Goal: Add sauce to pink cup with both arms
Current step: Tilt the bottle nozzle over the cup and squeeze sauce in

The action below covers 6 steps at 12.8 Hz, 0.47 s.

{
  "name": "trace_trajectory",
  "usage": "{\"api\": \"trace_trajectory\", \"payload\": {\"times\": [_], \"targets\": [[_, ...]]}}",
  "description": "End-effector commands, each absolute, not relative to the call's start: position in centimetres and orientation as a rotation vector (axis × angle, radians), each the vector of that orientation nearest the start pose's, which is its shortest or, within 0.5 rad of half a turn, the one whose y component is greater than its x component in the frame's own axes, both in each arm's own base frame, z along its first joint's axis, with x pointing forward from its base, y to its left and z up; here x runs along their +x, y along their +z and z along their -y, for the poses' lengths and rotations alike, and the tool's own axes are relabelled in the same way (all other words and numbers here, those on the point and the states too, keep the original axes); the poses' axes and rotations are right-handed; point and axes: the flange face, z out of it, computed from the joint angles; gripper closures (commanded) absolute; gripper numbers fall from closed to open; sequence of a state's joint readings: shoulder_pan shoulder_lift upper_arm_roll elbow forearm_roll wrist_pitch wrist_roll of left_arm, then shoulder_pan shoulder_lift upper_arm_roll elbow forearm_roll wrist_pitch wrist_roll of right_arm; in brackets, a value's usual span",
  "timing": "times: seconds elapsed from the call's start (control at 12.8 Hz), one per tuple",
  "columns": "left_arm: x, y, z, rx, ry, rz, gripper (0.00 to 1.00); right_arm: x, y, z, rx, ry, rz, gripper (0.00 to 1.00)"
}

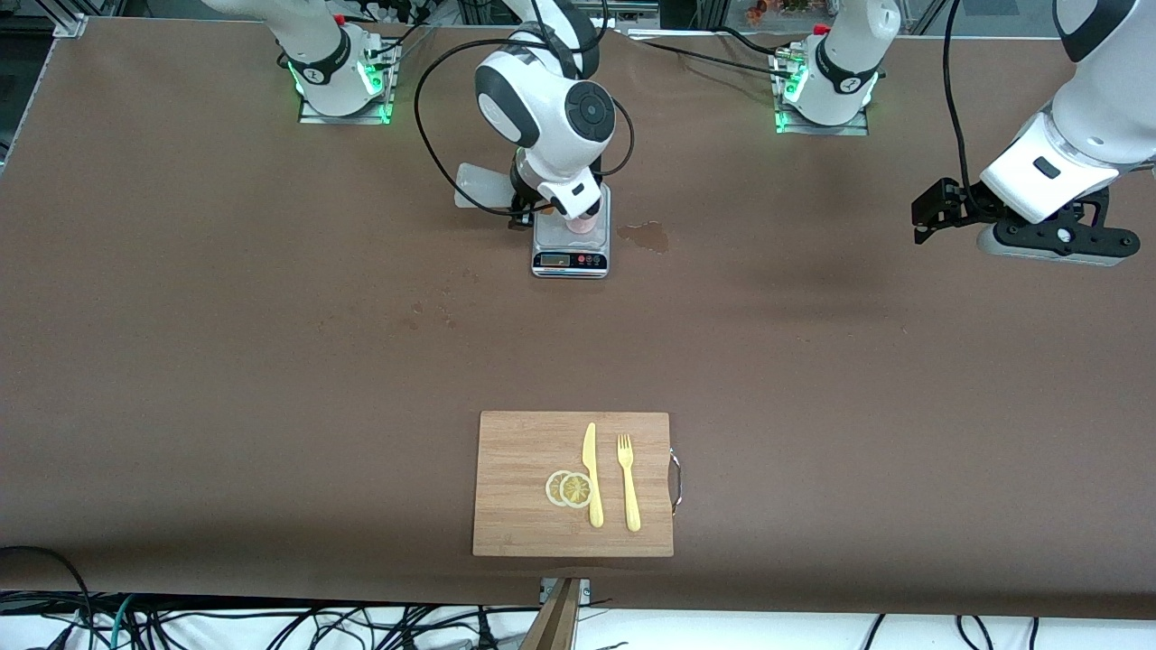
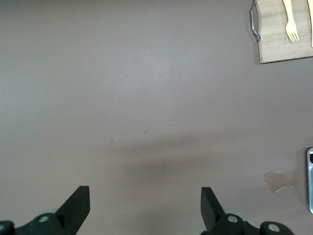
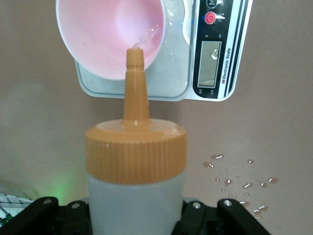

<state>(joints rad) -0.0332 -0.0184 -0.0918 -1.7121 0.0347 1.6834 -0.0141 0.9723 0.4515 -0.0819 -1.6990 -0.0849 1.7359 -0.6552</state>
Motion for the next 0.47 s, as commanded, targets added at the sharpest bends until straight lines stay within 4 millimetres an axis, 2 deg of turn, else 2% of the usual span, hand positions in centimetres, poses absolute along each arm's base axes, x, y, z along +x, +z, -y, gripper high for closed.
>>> {"api": "trace_trajectory", "payload": {"times": [0.0, 0.39], "targets": [[55.13, 58.34, 6.6, -3.11, 0.019, -0.209, 0.0, 38.84, 31.29, -48.22, 2.022, -0.597, -2.041, 0.73], [55.13, 58.34, 6.6, -3.11, 0.019, -0.209, 0.0, 38.75, 31.95, -47.92, 2.07, -0.62, -2.059, 0.72]]}}
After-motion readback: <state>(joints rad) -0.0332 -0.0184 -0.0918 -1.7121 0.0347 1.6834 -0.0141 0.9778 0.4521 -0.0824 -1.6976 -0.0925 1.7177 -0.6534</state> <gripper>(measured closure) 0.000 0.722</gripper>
